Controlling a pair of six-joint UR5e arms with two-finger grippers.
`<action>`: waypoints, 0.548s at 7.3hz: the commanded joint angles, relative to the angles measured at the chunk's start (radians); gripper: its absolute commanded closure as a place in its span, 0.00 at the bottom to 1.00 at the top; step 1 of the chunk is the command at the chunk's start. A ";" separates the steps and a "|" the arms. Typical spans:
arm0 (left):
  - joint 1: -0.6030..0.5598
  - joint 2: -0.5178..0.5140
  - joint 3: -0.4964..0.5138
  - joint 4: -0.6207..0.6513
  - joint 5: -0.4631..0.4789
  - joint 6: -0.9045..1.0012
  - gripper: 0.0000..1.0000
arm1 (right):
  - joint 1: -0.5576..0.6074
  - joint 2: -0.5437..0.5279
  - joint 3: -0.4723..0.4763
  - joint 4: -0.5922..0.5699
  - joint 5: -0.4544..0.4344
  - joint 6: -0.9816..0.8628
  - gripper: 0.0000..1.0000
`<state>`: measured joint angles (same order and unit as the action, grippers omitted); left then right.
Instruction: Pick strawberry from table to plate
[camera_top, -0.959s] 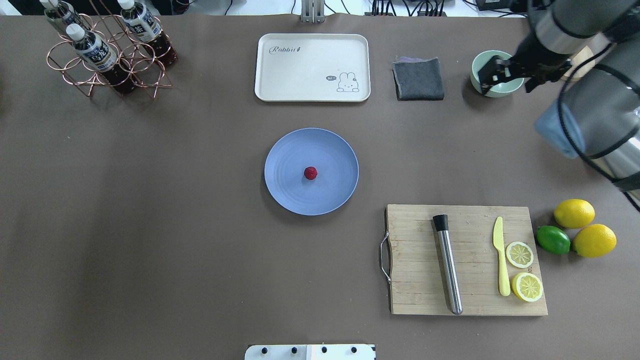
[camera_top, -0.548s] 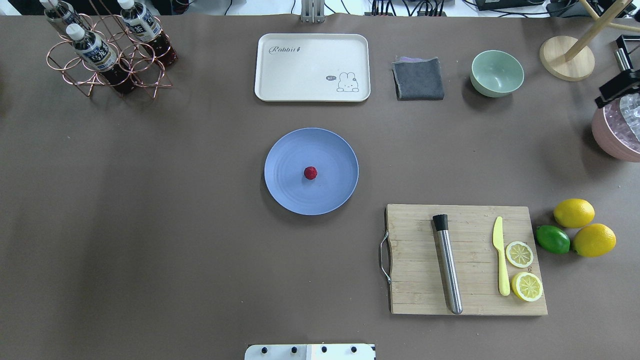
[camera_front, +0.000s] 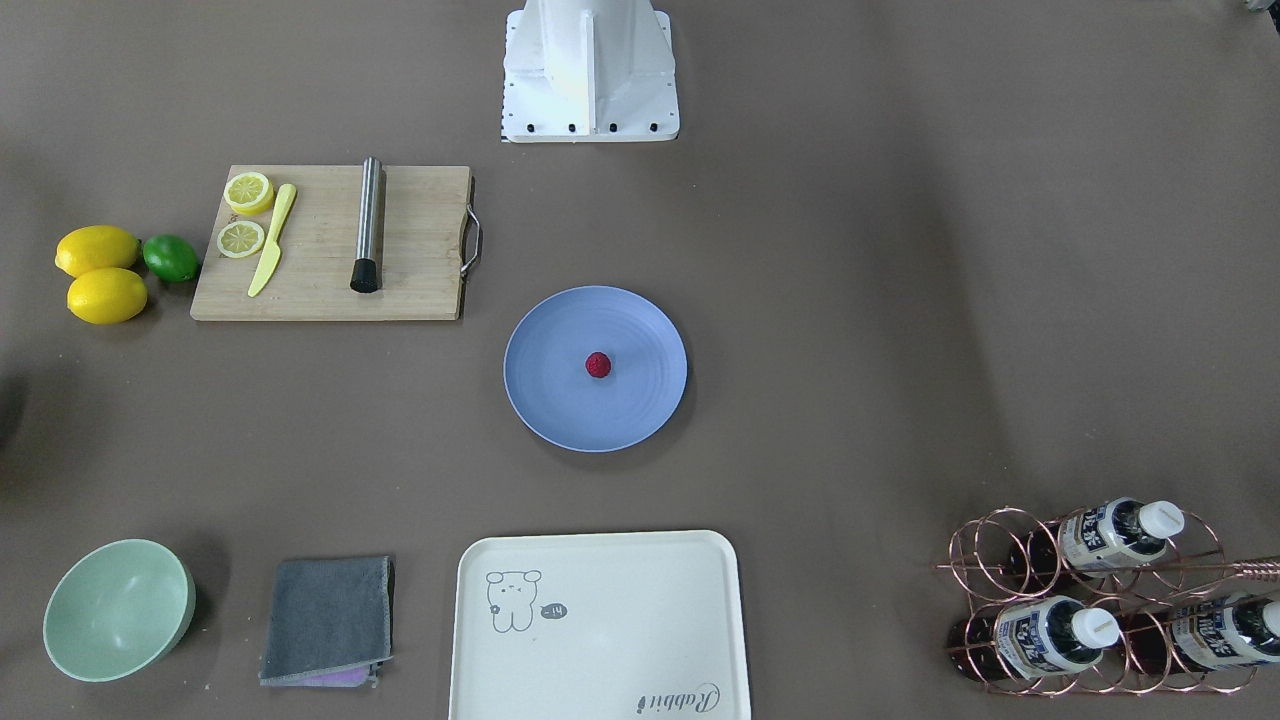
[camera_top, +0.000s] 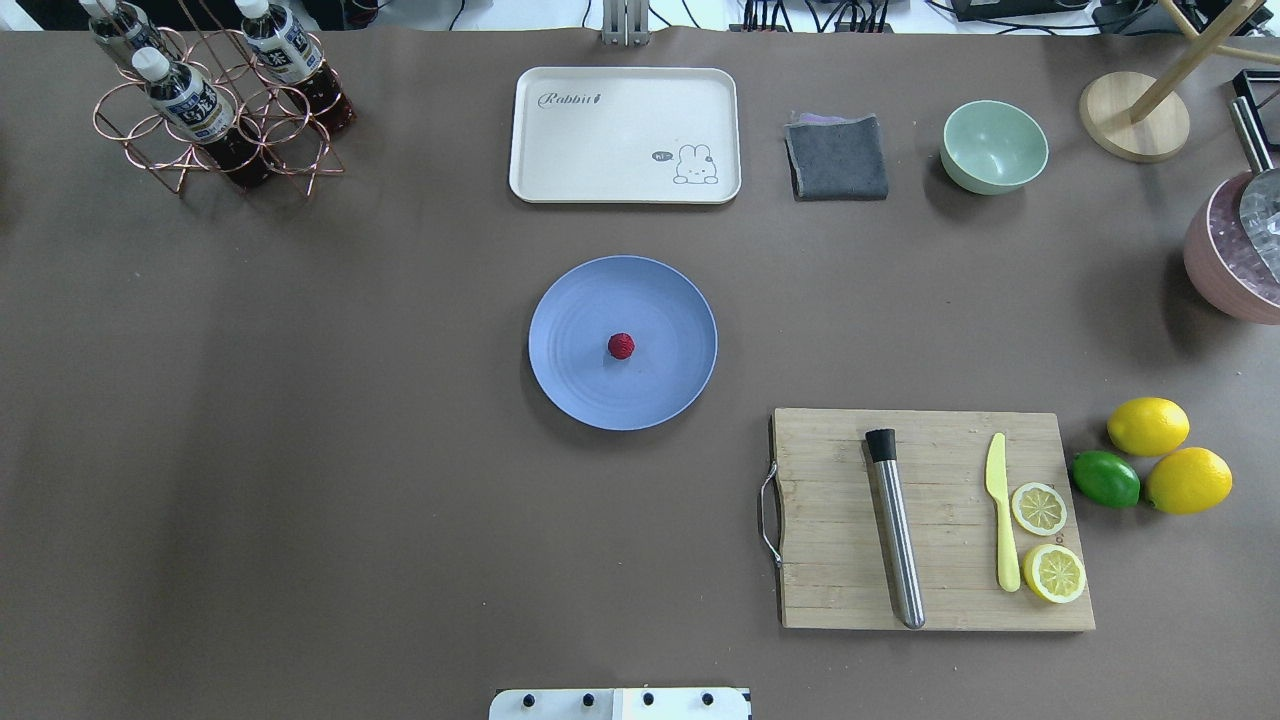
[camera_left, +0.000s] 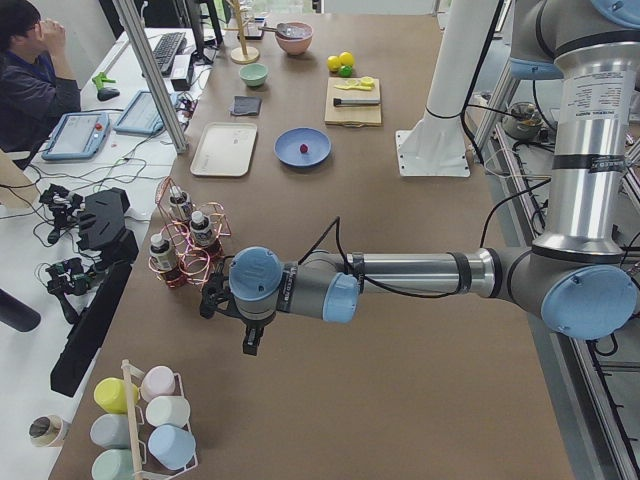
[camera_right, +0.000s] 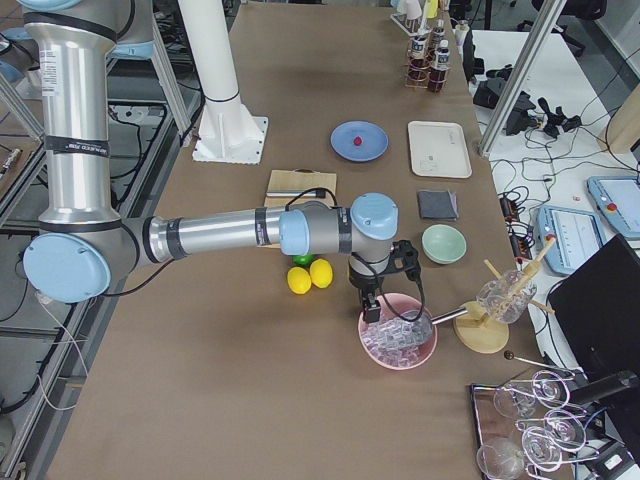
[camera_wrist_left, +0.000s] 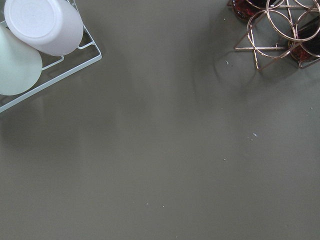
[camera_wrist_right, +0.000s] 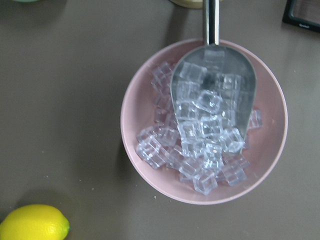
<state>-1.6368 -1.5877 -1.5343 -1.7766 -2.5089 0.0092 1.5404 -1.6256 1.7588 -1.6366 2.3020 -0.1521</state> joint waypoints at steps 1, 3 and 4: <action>0.000 0.000 0.003 -0.001 -0.007 0.000 0.02 | 0.027 -0.054 -0.001 0.003 -0.001 -0.003 0.00; 0.003 -0.001 0.019 0.011 -0.002 -0.011 0.02 | 0.029 -0.039 -0.006 0.003 -0.004 0.070 0.00; 0.003 -0.001 0.019 0.002 0.008 0.000 0.02 | 0.032 -0.028 -0.004 0.003 -0.003 0.104 0.00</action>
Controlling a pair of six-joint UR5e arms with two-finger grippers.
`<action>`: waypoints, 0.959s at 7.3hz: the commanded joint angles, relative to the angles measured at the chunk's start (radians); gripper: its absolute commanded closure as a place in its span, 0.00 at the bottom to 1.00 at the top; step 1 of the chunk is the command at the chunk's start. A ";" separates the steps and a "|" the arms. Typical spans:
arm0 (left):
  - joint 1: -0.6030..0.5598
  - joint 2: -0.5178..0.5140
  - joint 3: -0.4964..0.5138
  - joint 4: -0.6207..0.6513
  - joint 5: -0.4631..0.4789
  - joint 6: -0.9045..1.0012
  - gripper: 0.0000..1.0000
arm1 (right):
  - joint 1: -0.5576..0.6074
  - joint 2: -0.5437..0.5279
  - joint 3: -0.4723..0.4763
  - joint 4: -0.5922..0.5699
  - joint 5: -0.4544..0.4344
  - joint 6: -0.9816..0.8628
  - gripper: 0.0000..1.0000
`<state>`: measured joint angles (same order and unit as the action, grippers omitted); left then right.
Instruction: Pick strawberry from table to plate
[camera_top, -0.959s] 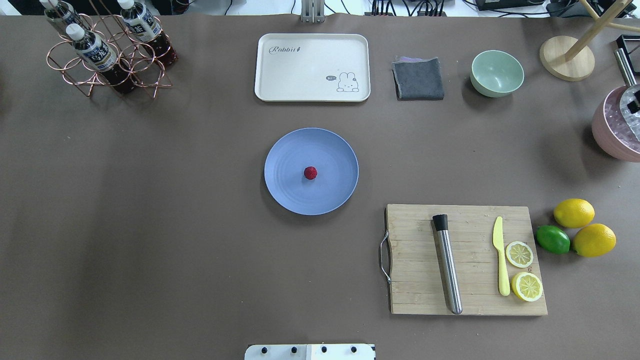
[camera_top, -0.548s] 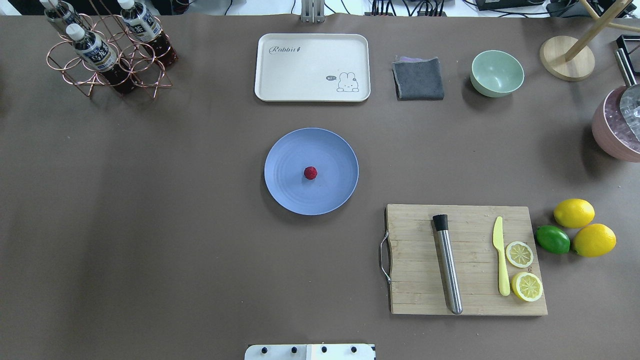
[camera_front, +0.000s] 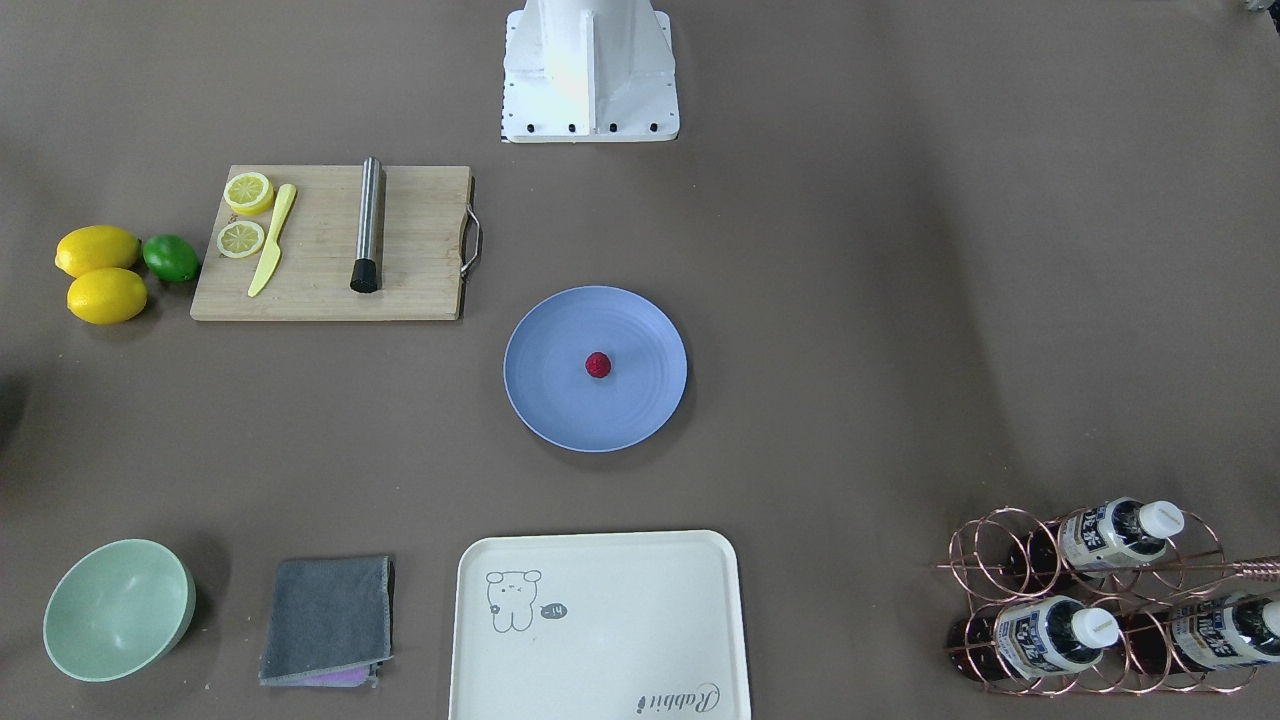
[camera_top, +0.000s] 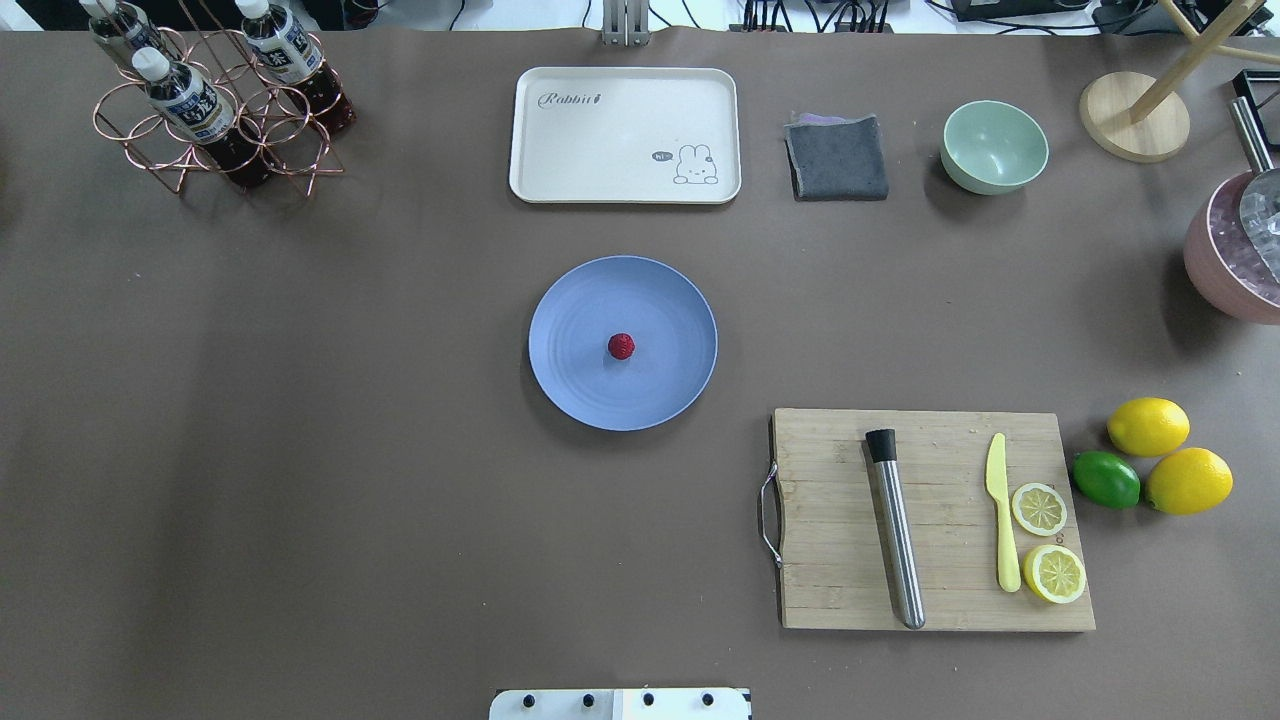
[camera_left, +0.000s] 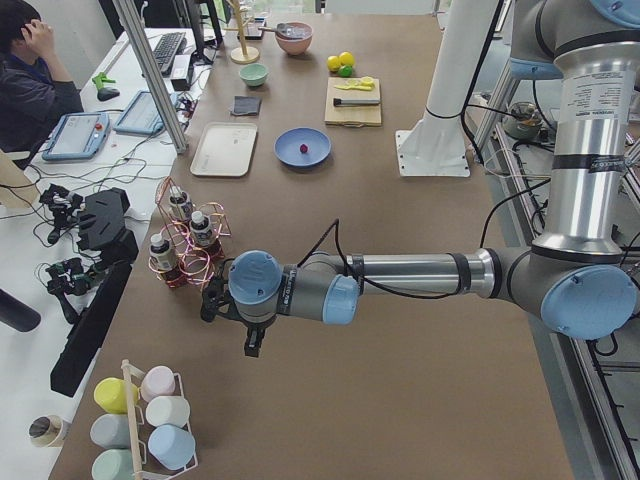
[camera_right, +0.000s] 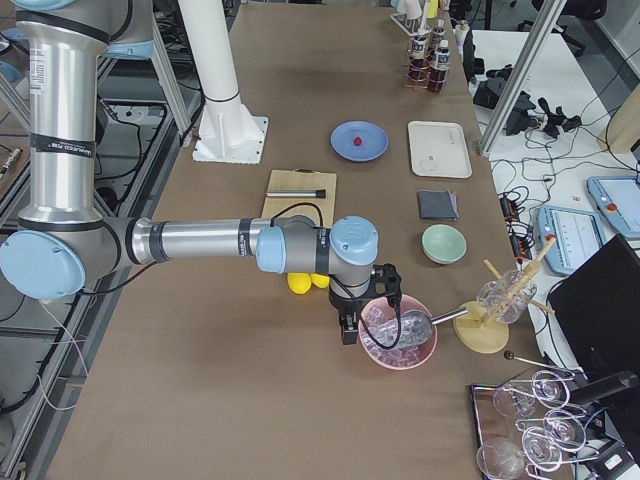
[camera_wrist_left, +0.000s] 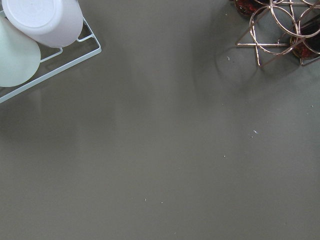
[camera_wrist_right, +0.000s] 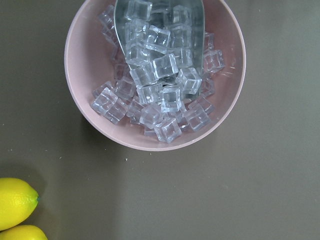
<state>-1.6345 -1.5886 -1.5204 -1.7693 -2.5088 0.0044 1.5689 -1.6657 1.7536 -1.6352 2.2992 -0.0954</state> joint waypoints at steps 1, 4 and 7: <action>-0.002 0.002 0.005 -0.009 -0.004 0.005 0.02 | 0.003 0.009 0.006 0.002 0.008 0.049 0.00; 0.004 0.027 0.054 -0.006 0.053 0.000 0.02 | 0.003 0.009 -0.014 -0.003 0.011 0.049 0.00; 0.005 0.030 0.049 -0.007 0.093 0.003 0.02 | 0.003 0.007 -0.028 0.000 0.013 0.049 0.00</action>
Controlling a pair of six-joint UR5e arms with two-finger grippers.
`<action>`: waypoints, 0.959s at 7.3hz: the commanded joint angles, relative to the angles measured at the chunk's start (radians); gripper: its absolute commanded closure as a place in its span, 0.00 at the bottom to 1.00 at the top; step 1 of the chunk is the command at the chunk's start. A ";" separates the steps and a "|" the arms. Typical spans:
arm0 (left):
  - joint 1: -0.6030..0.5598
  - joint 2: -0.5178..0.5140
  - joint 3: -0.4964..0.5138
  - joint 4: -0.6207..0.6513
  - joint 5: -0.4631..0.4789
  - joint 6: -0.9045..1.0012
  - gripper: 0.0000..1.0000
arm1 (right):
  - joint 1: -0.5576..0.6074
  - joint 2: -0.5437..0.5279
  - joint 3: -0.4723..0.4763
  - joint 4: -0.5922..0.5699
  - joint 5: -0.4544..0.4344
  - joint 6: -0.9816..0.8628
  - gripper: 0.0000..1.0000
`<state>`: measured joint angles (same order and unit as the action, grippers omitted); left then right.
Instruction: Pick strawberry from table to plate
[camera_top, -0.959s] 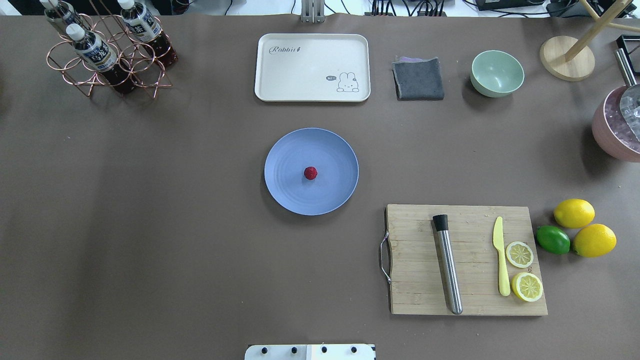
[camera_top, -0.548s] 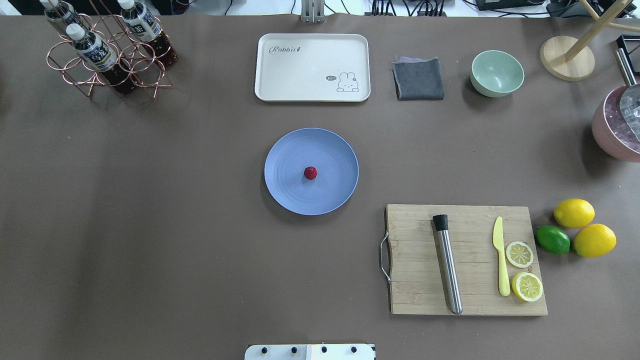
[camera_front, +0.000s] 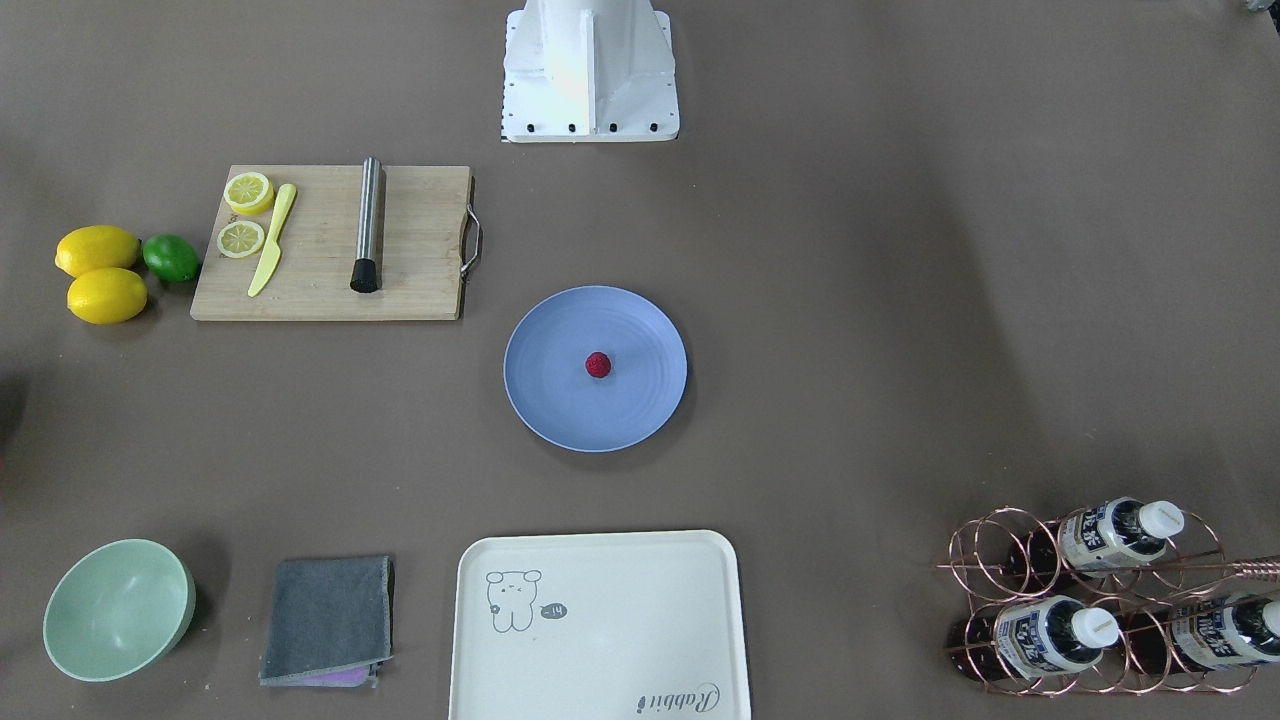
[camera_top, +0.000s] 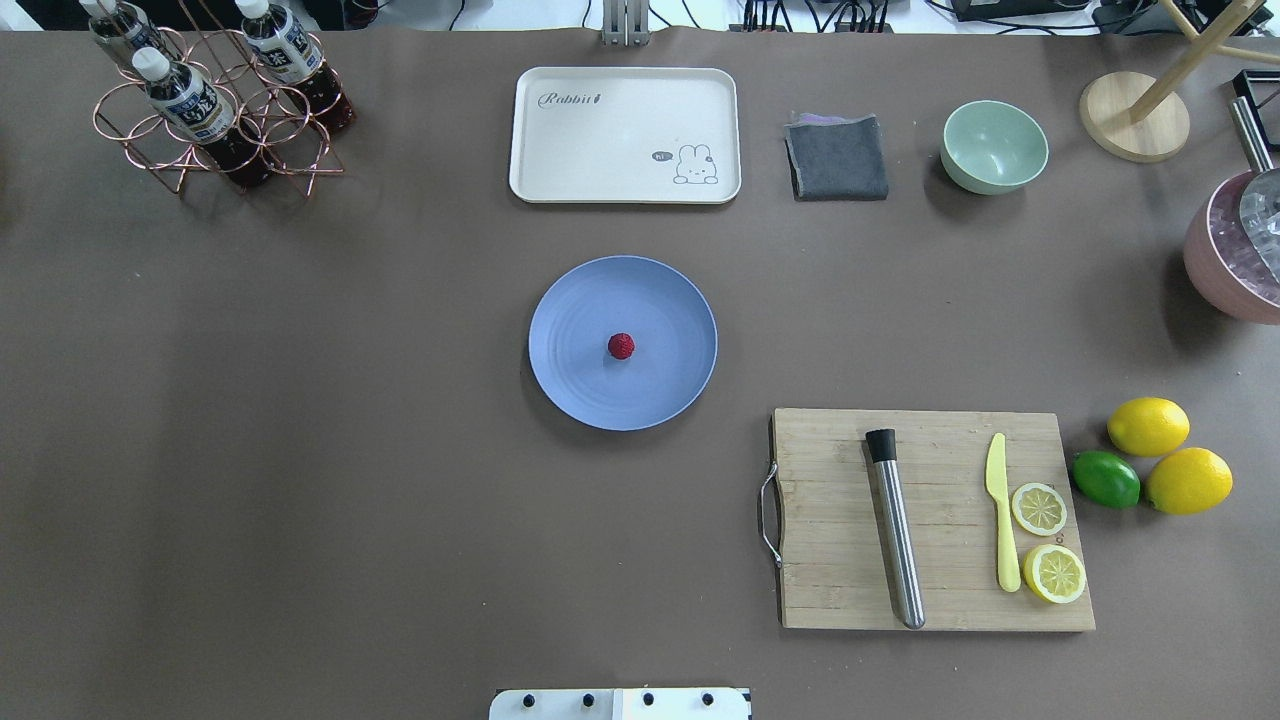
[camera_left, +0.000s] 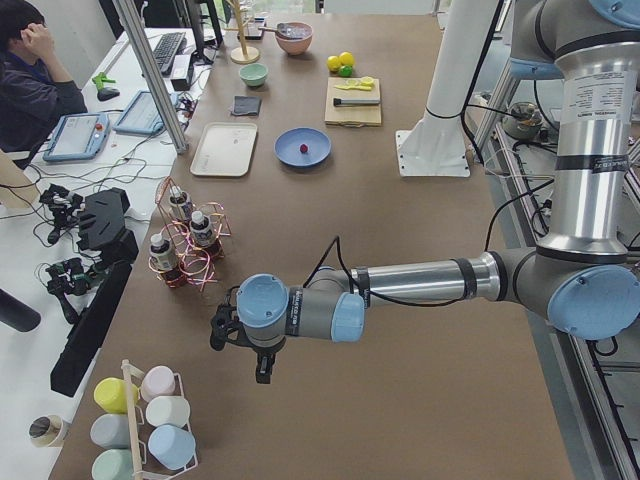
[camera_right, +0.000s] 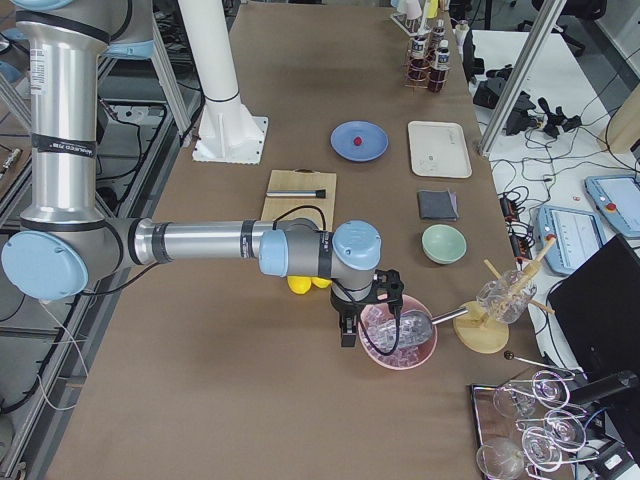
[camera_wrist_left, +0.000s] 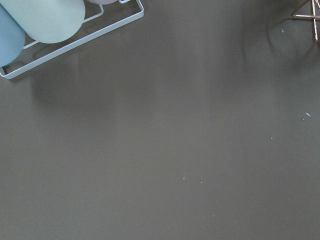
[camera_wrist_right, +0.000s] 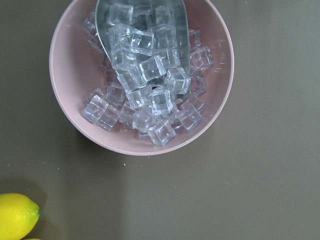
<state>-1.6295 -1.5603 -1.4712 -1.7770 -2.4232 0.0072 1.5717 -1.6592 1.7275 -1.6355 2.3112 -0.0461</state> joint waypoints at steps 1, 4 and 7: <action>0.000 0.003 0.000 0.002 0.006 0.000 0.02 | 0.001 0.002 -0.003 0.000 0.001 0.000 0.00; 0.000 0.006 0.002 0.004 -0.001 0.000 0.02 | -0.002 -0.001 -0.006 0.000 0.002 0.000 0.00; 0.000 0.005 0.006 0.008 0.000 -0.004 0.02 | -0.002 -0.005 -0.019 0.000 -0.001 0.000 0.00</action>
